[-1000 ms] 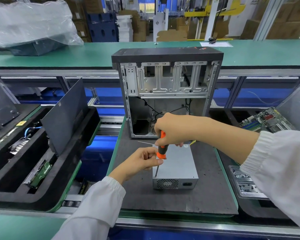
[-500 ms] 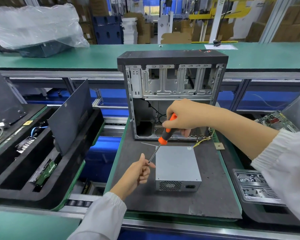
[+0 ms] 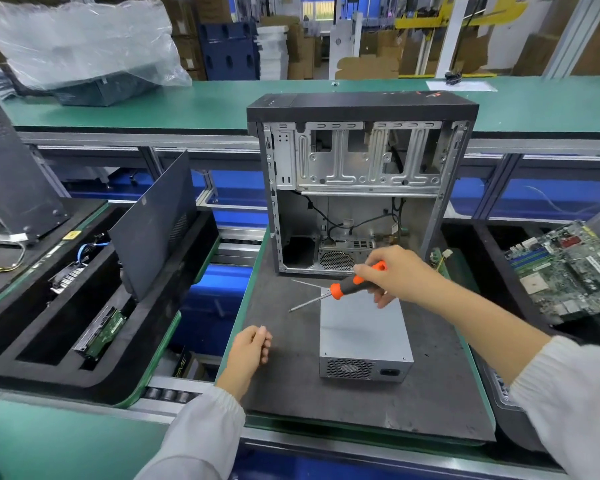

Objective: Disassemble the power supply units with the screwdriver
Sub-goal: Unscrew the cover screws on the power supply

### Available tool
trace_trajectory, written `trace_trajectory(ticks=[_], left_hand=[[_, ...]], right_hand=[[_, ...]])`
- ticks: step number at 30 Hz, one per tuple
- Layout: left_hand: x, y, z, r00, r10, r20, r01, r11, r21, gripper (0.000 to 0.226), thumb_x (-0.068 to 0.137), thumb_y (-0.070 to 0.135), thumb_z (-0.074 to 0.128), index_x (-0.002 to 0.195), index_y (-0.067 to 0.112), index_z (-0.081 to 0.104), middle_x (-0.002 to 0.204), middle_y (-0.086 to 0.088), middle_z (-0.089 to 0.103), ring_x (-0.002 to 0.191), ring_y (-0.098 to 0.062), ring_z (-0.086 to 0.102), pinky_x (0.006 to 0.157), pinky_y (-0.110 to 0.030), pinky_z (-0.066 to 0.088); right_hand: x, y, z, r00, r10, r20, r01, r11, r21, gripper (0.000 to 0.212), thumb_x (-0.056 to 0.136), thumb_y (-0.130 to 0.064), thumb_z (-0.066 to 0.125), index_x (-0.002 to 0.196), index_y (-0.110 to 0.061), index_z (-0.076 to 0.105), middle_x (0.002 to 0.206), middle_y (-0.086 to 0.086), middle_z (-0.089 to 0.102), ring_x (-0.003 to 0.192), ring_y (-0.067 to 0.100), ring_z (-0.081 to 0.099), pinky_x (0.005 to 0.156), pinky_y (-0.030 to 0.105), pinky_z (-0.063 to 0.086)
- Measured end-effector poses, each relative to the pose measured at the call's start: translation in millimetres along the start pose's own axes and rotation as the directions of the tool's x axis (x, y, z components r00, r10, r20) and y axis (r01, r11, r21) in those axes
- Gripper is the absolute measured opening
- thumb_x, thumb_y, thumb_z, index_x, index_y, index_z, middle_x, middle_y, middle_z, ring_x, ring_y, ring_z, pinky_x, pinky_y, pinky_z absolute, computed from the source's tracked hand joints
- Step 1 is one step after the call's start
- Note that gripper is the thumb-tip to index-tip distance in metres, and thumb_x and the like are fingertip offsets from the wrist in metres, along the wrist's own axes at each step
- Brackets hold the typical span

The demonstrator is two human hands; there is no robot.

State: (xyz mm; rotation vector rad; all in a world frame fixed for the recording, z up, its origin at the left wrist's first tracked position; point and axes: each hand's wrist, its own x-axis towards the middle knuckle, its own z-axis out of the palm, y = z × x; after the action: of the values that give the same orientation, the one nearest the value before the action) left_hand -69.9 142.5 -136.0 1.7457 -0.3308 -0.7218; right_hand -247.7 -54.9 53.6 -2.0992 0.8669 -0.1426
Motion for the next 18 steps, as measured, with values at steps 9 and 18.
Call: trace_trajectory(ticks=[9,18], left_hand=[[-11.6,-23.9,-4.4,0.951,0.307,-0.020,-0.283,0.898,0.337,0.030,0.092,-0.013,0.047,0.091,0.012,0.064,0.093,0.001,0.066,0.090,-0.008,0.062,0.081,-0.005,0.042],[-24.9,-35.8,2.3,0.904,0.428,0.002,-0.385,0.811,0.441,0.036,0.097,-0.006,0.047,0.124,0.011,0.065,0.130,0.011,0.057,0.119,-0.002,0.052,0.101,-0.001,0.029]], right_hand=[[-15.6,48.7,49.2,0.995,0.078,-0.061,-0.038,0.872,0.489,0.021,0.094,-0.025,0.058,0.090,-0.005,0.063,0.071,0.014,0.065,0.052,0.019,0.060,0.052,0.029,0.053],[-17.8,55.5,71.0,0.994,0.039,-0.103,0.022,0.841,0.540,0.019,0.095,-0.022,0.057,0.096,-0.003,0.062,0.074,0.014,0.064,0.052,0.016,0.059,0.050,0.026,0.054]])
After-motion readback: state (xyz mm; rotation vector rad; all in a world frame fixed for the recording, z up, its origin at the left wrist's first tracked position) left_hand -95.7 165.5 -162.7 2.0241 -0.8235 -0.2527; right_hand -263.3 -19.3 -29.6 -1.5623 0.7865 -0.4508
